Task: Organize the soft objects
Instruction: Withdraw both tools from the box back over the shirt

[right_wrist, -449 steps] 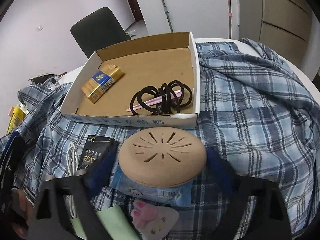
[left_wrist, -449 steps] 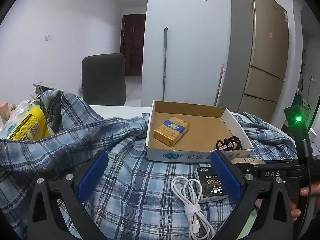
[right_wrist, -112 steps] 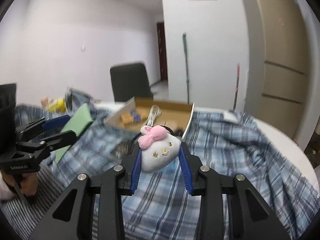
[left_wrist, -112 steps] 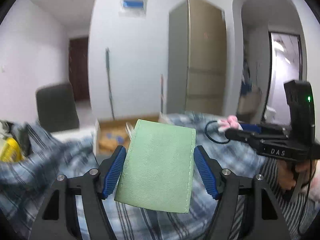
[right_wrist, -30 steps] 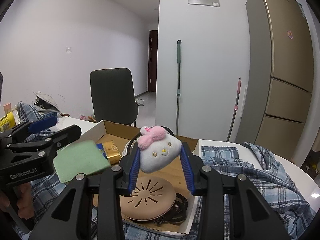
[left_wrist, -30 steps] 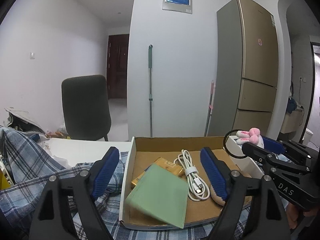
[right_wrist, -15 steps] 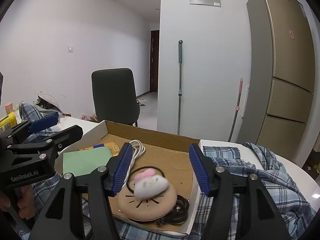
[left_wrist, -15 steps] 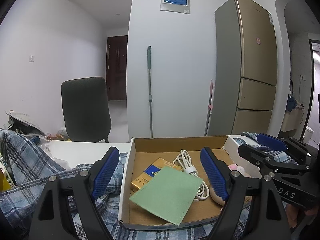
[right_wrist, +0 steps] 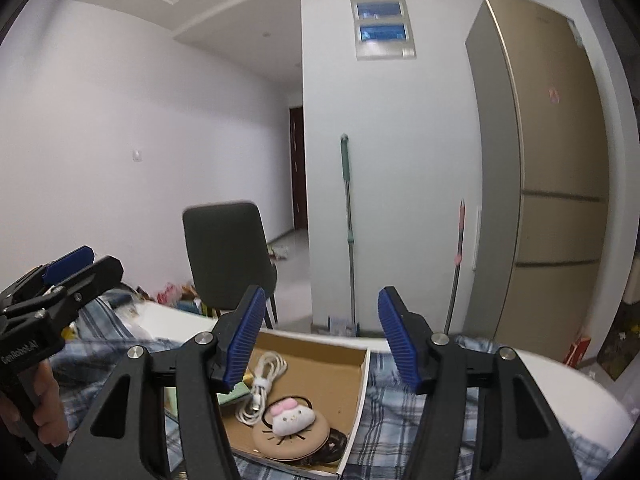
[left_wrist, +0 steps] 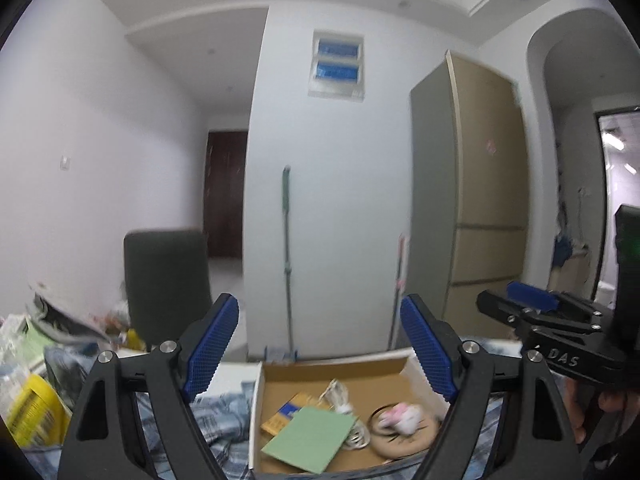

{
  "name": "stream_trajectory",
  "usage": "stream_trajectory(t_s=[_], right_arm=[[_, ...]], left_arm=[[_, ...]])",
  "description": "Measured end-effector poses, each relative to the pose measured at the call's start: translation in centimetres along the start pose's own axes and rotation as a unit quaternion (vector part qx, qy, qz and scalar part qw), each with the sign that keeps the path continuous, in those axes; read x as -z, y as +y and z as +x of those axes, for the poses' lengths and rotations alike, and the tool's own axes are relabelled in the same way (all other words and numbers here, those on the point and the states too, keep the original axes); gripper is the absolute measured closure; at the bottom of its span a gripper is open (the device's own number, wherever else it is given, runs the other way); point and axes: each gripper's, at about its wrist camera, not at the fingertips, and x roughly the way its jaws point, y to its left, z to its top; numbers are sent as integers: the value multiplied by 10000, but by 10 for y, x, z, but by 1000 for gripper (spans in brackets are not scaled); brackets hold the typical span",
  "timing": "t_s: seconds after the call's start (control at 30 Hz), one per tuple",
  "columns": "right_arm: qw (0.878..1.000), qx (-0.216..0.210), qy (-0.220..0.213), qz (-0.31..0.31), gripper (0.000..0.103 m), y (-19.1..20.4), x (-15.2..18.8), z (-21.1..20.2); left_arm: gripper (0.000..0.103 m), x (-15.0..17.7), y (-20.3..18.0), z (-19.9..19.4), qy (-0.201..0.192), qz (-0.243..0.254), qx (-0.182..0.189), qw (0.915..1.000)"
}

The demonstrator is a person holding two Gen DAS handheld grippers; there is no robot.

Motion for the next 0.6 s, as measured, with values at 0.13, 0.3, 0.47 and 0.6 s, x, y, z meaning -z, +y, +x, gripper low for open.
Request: stream_trajectory(t_s=[0.13, 0.3, 0.47, 0.6], right_arm=[[9995, -109, -283, 97, 44, 2, -18, -38], [9987, -115, -502, 38, 35, 12, -21, -85], [9996, -43, -266, 18, 27, 22, -11, -106], [9997, 51, -230, -98, 20, 28, 6, -114]], left_arm=[[18, -24, -8, -38, -358, -72, 124, 9993], [18, -36, -17, -78, -408, -220, 266, 9986], [18, -28, -29, -112, -497, -53, 369, 9981], [13, -15, -38, -128, -306, 65, 399, 9987]])
